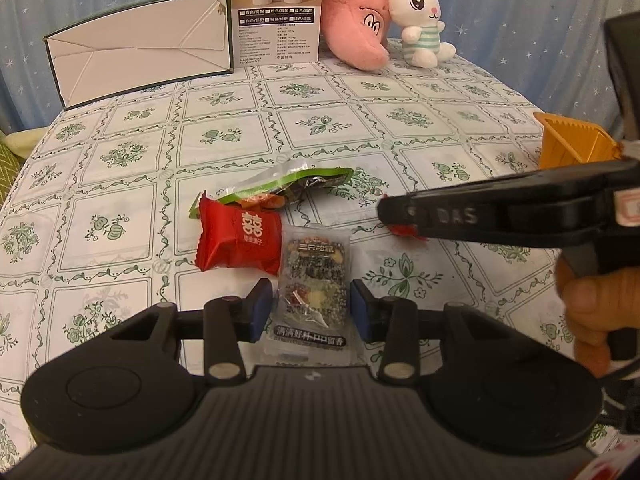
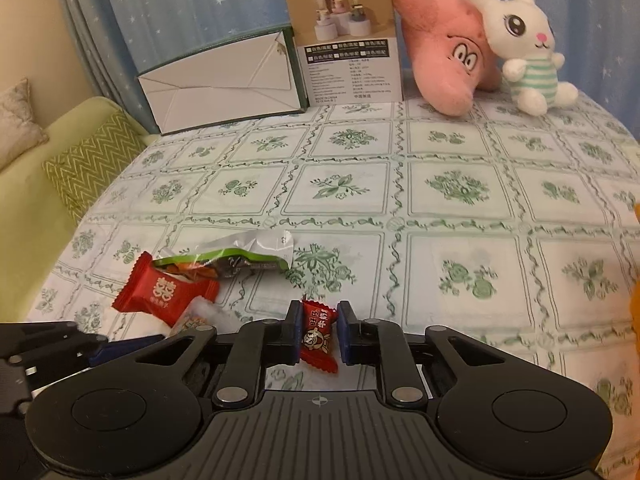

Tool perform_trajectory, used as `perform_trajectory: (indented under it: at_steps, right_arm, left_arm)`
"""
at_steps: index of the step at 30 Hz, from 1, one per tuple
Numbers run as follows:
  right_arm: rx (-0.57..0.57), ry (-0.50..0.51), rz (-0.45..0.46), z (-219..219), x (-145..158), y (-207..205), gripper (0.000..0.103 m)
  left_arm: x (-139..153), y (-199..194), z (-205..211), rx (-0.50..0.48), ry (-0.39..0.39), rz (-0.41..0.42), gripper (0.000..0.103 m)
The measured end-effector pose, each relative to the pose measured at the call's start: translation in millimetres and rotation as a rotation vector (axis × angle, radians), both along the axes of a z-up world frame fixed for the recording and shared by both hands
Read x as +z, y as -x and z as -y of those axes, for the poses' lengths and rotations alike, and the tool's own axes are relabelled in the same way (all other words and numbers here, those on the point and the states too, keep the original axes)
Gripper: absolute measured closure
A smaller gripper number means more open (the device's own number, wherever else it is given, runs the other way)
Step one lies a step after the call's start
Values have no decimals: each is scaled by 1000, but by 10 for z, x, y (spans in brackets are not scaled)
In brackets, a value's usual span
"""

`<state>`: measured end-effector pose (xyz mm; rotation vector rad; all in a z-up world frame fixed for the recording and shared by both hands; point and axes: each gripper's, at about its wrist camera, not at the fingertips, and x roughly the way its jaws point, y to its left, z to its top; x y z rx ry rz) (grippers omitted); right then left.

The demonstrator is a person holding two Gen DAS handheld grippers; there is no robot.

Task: Organize snacks
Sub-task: 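Grasp the small red candy with the right tool while the left tool holds the clear packet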

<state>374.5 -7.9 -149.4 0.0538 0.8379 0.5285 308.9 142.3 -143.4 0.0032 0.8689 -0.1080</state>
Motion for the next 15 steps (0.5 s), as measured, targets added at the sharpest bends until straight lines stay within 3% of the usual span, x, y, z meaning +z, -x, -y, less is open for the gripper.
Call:
perform_trajectory:
  at_steps: [8, 15]
  right_arm:
    - [-19, 16, -1, 231, 41, 212, 85]
    - [4, 59, -3, 532, 88, 667, 85]
  left_arm:
    - [-3, 57, 110, -18, -27, -6, 68]
    - [45, 289, 413, -69, -39, -46, 68]
